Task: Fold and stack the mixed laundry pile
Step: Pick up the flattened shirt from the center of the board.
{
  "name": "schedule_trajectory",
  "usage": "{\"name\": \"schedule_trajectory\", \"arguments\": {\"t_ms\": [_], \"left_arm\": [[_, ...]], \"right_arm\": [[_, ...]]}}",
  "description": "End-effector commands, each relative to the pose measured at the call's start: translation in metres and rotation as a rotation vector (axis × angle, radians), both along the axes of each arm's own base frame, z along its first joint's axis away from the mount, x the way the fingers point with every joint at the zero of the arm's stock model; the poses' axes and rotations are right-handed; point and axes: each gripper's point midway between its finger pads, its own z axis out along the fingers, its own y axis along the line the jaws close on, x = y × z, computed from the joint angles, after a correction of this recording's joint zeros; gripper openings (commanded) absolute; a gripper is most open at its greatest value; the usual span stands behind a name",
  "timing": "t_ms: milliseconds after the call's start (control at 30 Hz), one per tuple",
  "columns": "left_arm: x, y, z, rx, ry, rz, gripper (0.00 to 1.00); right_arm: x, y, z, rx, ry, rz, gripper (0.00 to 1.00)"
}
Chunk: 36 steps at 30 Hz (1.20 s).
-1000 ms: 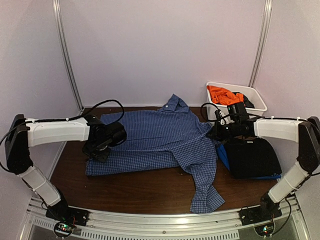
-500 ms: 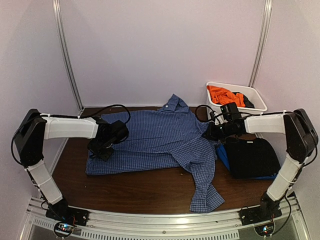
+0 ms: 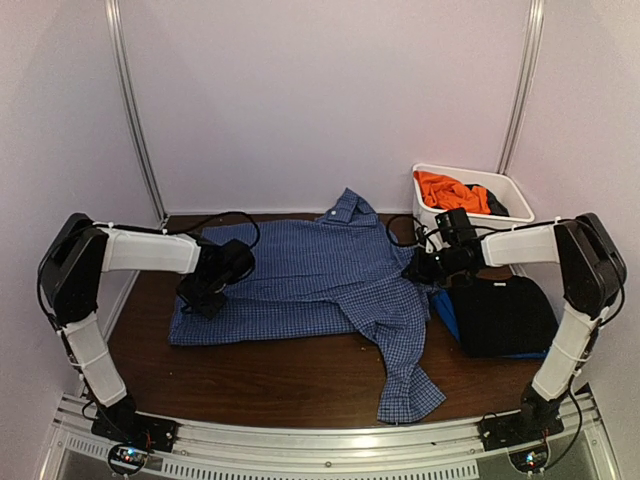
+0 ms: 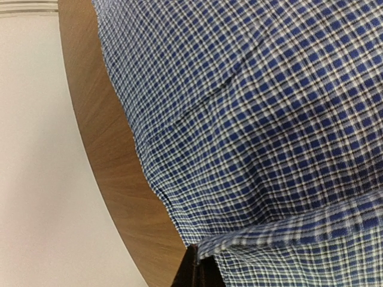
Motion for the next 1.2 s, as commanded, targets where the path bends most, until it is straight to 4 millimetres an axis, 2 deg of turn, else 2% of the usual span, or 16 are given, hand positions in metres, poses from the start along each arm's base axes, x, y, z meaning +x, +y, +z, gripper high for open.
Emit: {"name": "schedule_trajectory", "arguments": {"t_ms": [0,300,400,500,533,667,700,767,833,1033,1167], "left_arm": [[0.014,0.0,-0.005,0.032,-0.006,-0.009,0.0],[0.018,0.008,-0.016,0.037,0.014,0.022,0.0],[0.019,0.009,-0.019,0.037,0.023,0.033,0.08],[0.019,0.016,-0.019,0.029,0.021,0.064,0.12],[0.019,0.019,-0.018,0.031,0.019,0.073,0.16],[0.02,0.033,-0.015,0.029,0.005,0.136,0.44],[0.021,0.037,-0.009,0.023,-0.02,0.158,0.48],[0.023,0.041,0.002,-0.01,-0.068,0.191,0.54],[0.025,0.04,0.013,-0.087,-0.108,0.217,0.56],[0.027,0.005,0.031,-0.411,-0.19,0.214,0.56],[0.022,-0.038,0.028,-0.709,-0.176,0.193,0.53]], "right_arm": [[0.013,0.002,0.0,-0.013,-0.036,-0.008,0.0],[0.017,0.004,-0.018,-0.034,-0.011,0.004,0.0],[0.017,0.004,-0.023,-0.046,-0.003,0.009,0.0],[0.014,0.004,-0.028,-0.054,0.009,0.013,0.0],[0.012,0.006,-0.03,-0.055,0.012,0.017,0.0],[0.004,0.015,-0.041,-0.062,0.035,0.043,0.0],[0.003,0.017,-0.042,-0.062,0.035,0.048,0.0],[0.001,0.019,-0.043,-0.068,0.033,0.051,0.0],[0.002,0.018,-0.042,-0.074,0.029,0.05,0.0],[-0.001,0.018,-0.051,-0.1,0.04,0.055,0.0],[-0.008,0.025,-0.059,-0.104,0.051,0.072,0.0]]}}
